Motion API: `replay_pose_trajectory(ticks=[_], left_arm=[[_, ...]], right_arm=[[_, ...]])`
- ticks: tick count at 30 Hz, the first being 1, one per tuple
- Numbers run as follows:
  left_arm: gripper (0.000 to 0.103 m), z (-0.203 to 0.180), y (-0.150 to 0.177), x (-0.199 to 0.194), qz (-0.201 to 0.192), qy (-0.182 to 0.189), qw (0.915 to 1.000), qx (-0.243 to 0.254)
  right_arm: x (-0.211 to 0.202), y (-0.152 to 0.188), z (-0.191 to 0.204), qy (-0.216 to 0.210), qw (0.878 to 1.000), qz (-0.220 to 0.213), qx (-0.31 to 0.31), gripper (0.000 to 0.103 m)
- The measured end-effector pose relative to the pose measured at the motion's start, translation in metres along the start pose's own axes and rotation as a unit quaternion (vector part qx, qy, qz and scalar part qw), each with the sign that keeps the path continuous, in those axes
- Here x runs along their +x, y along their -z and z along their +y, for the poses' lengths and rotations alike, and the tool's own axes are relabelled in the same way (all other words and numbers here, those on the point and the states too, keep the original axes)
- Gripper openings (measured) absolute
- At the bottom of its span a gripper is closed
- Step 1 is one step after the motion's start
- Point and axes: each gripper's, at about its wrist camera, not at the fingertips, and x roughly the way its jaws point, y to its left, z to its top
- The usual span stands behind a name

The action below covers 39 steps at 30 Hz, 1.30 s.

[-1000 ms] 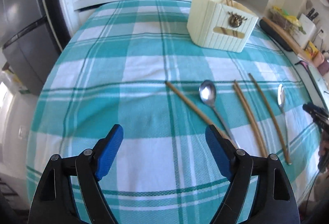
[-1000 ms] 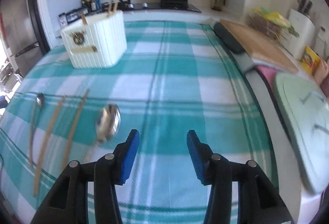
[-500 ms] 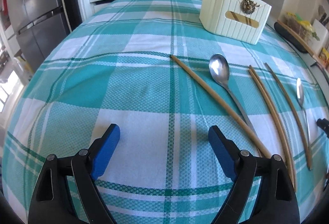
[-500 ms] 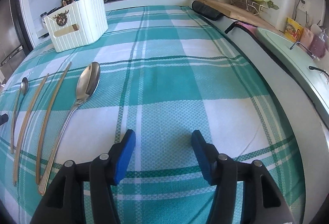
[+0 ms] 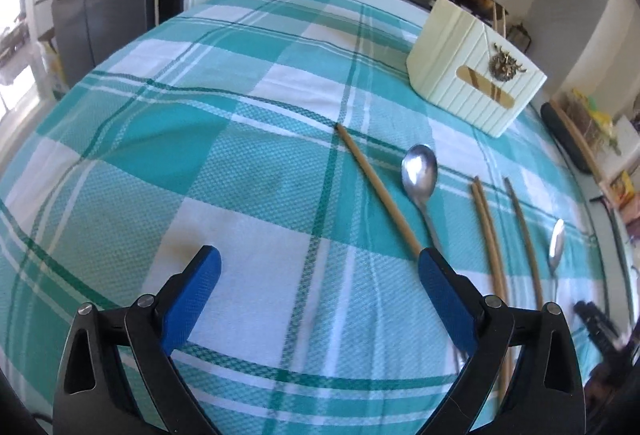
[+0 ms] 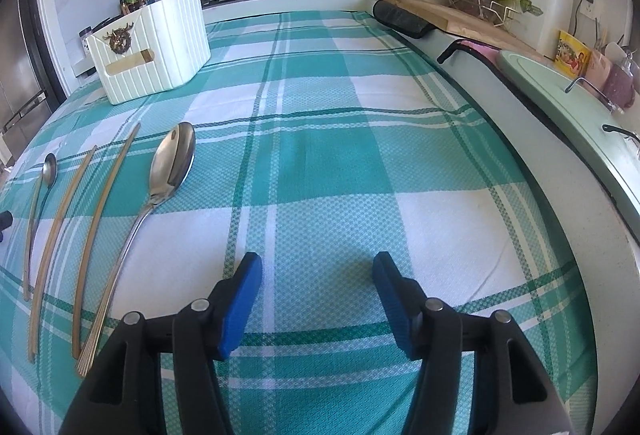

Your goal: Organize utensils

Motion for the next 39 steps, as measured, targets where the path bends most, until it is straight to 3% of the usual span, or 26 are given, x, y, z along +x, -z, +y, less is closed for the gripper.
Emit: replay_pose_trajectory(ticks=[5, 10, 18, 25, 28, 31, 33, 35, 36, 39], left_arm=[[0.099, -0.034, -0.003, 0.02, 0.002, -0.035, 0.9985, 0.041], [0.099, -0.048, 0.009, 0.024, 0.009, -0.085, 0.9903, 0.109], [0.099, -0.018, 0.021, 0.006, 0.017, -0.067, 0.9894, 0.127], [0.098, -0.017, 0.026, 0.003, 0.006, -0.065, 0.9892, 0.131], [0.101, -0.017, 0.026, 0.005, 0.009, -0.068, 0.9889, 0.132], [0.102, -0.017, 0.026, 0.006, 0.011, -0.068, 0.9888, 0.133], [0.102, -0.017, 0.026, 0.006, 0.01, -0.067, 0.9888, 0.133], [0.102, -0.016, 0.026, 0.005, 0.01, -0.067, 0.9889, 0.132], [0.102, -0.016, 0.026, 0.006, 0.01, -0.067, 0.989, 0.132], [0.102, -0.016, 0.025, 0.006, 0.01, -0.066, 0.9891, 0.132]], right_arm=[[0.0, 0.0, 0.0, -0.001, 1.0, 0.0, 0.001, 0.059], [0.0, 0.0, 0.0, -0.002, 1.0, 0.0, 0.001, 0.059], [0.0, 0.0, 0.0, -0.001, 1.0, 0.0, 0.001, 0.059], [-0.002, 0.0, 0.004, 0.006, 1.0, 0.002, -0.002, 0.059], [-0.023, -0.002, 0.025, -0.059, 0.998, -0.009, 0.003, 0.059], [-0.039, -0.008, 0.067, -0.117, 0.992, -0.022, -0.042, 0.059], [-0.03, -0.011, 0.087, -0.132, 0.99, -0.005, -0.054, 0.057], [-0.013, -0.01, 0.1, -0.117, 0.991, 0.02, -0.062, 0.045], [-0.005, -0.009, 0.103, -0.108, 0.991, 0.03, -0.067, 0.033], [-0.001, -0.004, 0.1, -0.09, 0.992, 0.027, -0.081, 0.017]])
